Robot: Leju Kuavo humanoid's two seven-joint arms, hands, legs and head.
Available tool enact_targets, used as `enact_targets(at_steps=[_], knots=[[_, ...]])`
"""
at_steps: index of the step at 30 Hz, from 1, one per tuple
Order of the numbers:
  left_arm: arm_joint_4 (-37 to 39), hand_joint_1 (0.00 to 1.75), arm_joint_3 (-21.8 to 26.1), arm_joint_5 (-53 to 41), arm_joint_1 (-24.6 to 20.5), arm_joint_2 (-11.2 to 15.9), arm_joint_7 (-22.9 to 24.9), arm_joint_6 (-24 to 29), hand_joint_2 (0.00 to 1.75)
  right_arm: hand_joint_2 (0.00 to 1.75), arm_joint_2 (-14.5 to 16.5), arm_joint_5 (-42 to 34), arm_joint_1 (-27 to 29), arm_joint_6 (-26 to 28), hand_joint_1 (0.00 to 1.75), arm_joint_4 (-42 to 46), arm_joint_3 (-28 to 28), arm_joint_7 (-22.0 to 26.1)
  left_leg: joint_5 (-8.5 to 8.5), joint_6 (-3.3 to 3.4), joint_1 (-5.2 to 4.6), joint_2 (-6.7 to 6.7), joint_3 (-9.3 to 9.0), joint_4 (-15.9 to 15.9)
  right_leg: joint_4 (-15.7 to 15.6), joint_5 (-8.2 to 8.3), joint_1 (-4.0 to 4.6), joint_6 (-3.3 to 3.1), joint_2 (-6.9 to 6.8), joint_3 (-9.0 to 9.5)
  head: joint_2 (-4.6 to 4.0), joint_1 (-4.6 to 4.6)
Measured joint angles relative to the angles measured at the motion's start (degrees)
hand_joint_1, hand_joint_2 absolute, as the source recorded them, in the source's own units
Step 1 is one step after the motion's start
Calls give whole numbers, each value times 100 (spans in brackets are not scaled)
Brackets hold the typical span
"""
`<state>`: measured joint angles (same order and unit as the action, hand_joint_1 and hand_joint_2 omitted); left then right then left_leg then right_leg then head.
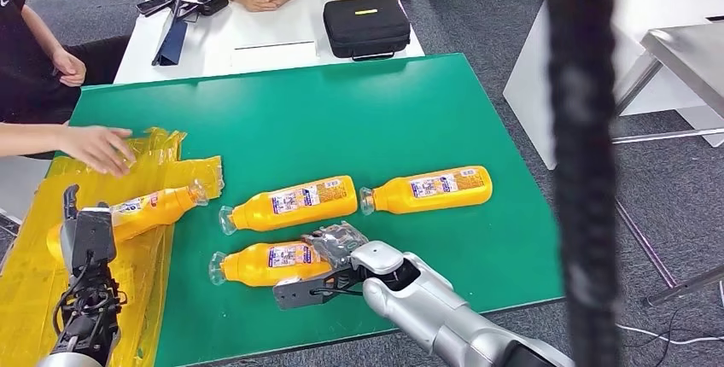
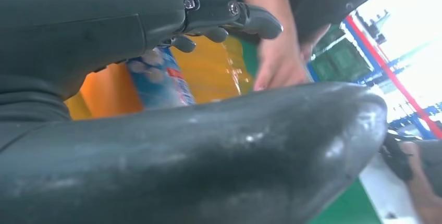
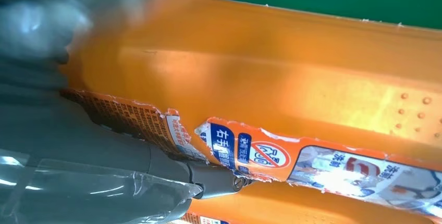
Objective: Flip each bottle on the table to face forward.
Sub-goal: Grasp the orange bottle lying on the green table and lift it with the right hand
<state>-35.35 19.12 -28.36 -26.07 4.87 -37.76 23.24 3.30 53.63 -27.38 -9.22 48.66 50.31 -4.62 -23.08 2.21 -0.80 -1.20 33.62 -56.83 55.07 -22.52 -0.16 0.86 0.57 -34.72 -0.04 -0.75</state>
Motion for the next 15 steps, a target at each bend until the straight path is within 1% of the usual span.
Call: enact_targets(at_steps=[6, 8, 9, 11, 13, 15], knots=[[-77, 0, 1, 211, -5, -19, 21, -257, 0, 175, -109, -57, 66, -102, 175, 206, -2, 41, -1, 1, -2, 1, -1, -1, -1, 0, 0, 1, 1, 1, 0, 0], [-95, 0, 5, 477, -11, -22, 62, -622, 0, 175, -137, -207, 97, -103, 175, 277, -27, 100, -1, 1, -2, 0, -1, -1, -1, 0, 0, 1, 1, 2, 0, -1], [-102, 0, 10, 709, -28, -23, 95, -961, 0, 175, -148, -386, 124, -101, 175, 329, -72, 176, -1, 1, -1, 0, -2, -1, -1, -1, 0, 2, 0, 4, 0, -1], [-110, 0, 37, 1326, -81, -27, 174, -1883, 87, 175, -174, -1042, 209, -113, 175, 479, -269, 469, -3, 3, -1, -3, -3, -1, -1, -2, 0, 4, -3, 13, 0, 0], [-117, 0, 78, 1961, -108, -39, 236, -2861, 175, 175, -201, -1964, 331, -202, 175, 661, -591, 867, -1, 4, -1, -2, 9, -1, 0, 9, -2, 12, -3, 35, 0, -1], [-165, 0, 100, 2478, -68, -89, 292, -3604, 175, 175, -229, -2804, 477, -358, 175, 819, -953, 1180, 10, 9, -1, 1, 38, -3, 1, 29, -5, 16, -2, 33, 0, -2]])
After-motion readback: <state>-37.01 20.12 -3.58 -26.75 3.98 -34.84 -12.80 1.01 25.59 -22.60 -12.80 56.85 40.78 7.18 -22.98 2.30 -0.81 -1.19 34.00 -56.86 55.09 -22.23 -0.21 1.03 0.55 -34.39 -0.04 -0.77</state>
